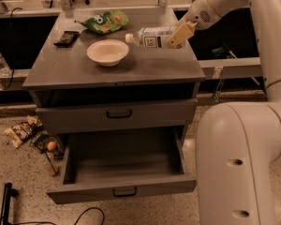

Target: Place blue plastic bottle into middle drawer

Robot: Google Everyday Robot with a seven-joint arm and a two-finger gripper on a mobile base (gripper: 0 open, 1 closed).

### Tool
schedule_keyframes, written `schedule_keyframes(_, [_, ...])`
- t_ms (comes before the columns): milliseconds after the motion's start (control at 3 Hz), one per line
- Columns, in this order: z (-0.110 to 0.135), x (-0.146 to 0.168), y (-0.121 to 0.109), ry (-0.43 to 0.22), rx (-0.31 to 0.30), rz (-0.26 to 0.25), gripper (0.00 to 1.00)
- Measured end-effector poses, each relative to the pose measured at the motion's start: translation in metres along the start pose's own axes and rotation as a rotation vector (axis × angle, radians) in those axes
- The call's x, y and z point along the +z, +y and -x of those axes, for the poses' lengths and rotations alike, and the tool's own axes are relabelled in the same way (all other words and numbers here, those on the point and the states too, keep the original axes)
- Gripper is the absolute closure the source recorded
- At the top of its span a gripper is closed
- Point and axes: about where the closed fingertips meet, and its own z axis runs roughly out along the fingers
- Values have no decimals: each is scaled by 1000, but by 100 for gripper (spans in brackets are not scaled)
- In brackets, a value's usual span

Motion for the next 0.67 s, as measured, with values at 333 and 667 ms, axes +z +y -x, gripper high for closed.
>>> schedule_keyframes(333, [16,-27,21,-4,17,-19,100])
schedule_keyframes(667, [39,-91,54,-101,-36,-98,100])
